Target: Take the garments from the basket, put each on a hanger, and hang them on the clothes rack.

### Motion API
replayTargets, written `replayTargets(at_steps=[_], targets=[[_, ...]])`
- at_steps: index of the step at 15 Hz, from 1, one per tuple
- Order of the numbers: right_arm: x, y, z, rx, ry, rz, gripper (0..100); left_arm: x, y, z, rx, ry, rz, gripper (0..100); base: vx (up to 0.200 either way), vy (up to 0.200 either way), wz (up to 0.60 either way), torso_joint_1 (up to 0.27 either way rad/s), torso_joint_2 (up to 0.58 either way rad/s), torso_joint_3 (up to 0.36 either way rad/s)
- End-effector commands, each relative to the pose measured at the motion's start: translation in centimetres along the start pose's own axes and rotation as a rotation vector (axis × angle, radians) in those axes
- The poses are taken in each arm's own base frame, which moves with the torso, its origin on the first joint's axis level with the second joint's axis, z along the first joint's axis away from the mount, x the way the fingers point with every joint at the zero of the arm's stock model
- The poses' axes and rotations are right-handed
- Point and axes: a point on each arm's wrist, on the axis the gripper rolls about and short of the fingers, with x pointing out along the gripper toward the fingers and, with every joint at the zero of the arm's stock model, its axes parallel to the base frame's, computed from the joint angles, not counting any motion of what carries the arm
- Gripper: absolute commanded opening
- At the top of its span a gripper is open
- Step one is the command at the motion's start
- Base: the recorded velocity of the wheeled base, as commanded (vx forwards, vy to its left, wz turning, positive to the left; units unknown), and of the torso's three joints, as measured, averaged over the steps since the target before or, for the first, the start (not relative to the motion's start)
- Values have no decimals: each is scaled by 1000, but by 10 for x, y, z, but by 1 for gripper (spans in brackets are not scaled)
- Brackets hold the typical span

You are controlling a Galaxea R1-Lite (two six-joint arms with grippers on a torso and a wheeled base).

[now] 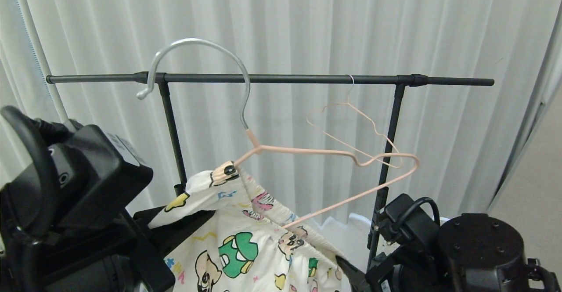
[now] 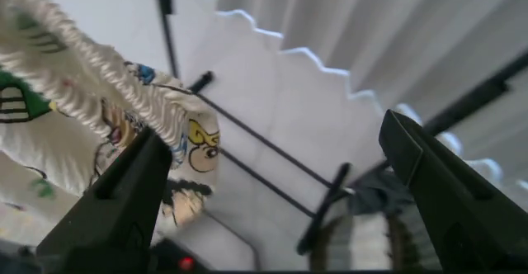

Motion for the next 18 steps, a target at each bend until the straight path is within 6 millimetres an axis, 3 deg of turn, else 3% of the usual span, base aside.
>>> replayTargets(at_steps=[1, 5, 12, 16, 18], targets=[[-10, -26, -2, 0, -8, -78, 100, -1, 1, -8, 12, 20, 14, 0, 0, 0, 0, 0, 0, 0], [-10, -54, 1, 3, -13, -184, 100, -10, 3, -37, 115, 69, 23, 0, 0, 0, 0, 0, 0, 0], [-10, -60, 4, -1, -19, -200, 100, -22, 6, -71, 162, 130, 57, 0, 0, 0, 0, 0, 0, 0], [-32, -57, 16, -38, -6, -105, 100, -5, 10, -77, 262, 238, 93, 0, 0, 0, 0, 0, 0, 0], [-59, -49, 30, -59, -12, 36, 100, 4, 11, -68, 257, 244, 94, 0, 0, 0, 0, 0, 0, 0]])
